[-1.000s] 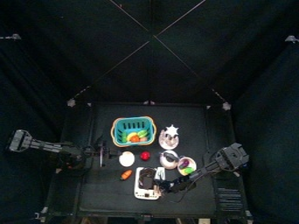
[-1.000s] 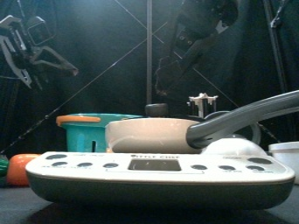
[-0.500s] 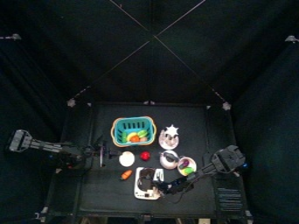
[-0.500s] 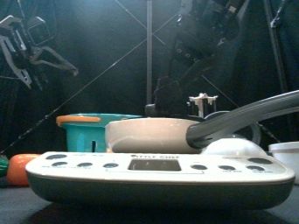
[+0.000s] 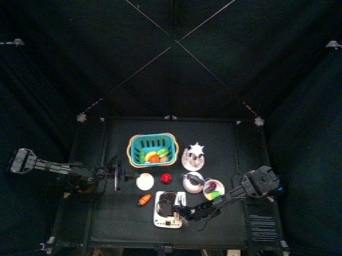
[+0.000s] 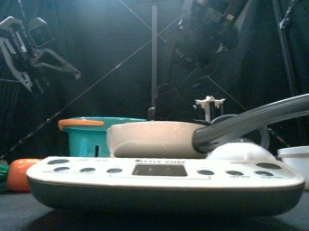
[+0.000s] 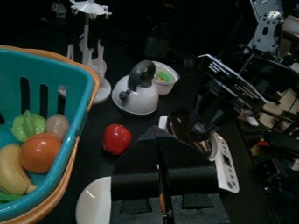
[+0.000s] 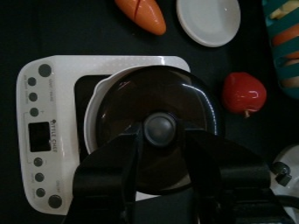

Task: Grab pot lid

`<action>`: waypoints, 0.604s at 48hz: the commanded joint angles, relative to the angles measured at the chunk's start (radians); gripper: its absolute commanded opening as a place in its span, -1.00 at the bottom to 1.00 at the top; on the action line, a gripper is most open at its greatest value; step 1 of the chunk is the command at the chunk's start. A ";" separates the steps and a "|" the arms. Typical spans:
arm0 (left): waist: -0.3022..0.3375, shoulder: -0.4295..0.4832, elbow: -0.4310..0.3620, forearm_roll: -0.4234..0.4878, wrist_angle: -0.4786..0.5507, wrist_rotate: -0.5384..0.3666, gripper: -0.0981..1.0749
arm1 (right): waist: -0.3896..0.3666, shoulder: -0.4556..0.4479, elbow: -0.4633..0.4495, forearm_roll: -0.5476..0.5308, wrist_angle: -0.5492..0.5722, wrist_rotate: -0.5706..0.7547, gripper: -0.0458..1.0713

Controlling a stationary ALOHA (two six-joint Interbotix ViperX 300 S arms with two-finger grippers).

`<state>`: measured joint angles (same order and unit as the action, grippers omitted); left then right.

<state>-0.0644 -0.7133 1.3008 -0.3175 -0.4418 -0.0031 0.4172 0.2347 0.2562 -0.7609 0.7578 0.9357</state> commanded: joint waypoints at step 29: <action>0.002 0.002 -0.011 0.000 -0.005 -0.002 -0.89 | 0.003 -0.069 -0.020 -0.021 0.008 0.003 0.12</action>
<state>-0.0644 -0.7133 1.3023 -0.3175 -0.4418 -0.0046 0.4188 0.2163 0.2577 -0.7716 0.7655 0.9357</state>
